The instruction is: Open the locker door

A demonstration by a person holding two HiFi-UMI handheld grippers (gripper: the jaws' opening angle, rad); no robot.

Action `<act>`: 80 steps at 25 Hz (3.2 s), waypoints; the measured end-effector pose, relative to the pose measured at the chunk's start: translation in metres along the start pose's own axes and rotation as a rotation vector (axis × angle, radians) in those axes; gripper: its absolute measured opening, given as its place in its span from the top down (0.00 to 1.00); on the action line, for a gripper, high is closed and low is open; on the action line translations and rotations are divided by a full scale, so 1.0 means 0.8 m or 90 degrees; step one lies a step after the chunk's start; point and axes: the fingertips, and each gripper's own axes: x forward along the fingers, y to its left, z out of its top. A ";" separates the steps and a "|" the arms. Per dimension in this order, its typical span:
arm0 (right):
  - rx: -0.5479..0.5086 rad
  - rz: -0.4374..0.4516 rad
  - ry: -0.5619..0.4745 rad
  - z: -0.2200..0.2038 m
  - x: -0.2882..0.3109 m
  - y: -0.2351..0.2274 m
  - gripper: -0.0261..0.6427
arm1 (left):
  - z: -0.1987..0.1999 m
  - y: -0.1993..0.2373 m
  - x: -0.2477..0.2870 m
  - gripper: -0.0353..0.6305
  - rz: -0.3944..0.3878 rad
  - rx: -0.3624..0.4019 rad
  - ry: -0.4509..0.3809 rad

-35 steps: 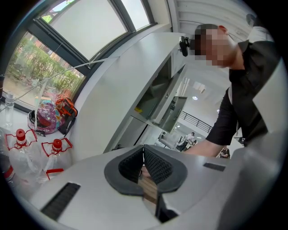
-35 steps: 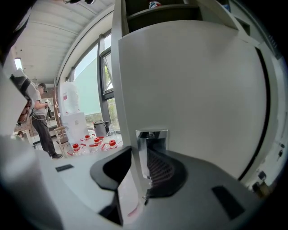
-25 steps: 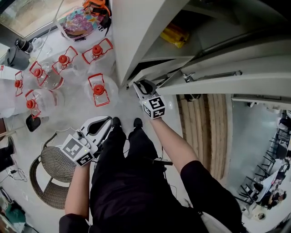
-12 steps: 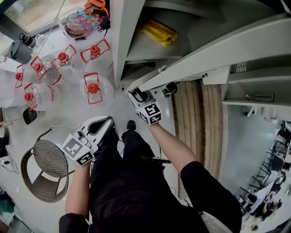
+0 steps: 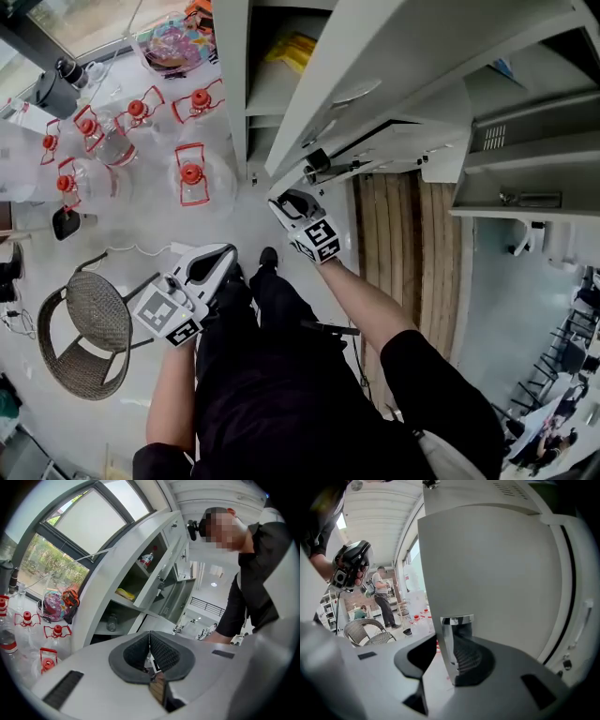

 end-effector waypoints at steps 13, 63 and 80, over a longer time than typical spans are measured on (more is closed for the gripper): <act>0.003 -0.003 -0.013 -0.017 -0.036 0.006 0.78 | -0.029 -0.044 -0.042 0.92 -0.009 -0.002 0.006; -0.026 0.117 0.002 -0.096 -0.213 -0.049 0.78 | -0.103 -0.255 0.052 0.92 0.115 0.003 -0.018; -0.024 0.094 0.005 -0.117 -0.273 -0.095 0.83 | -0.105 -0.283 0.115 0.92 0.082 0.011 -0.010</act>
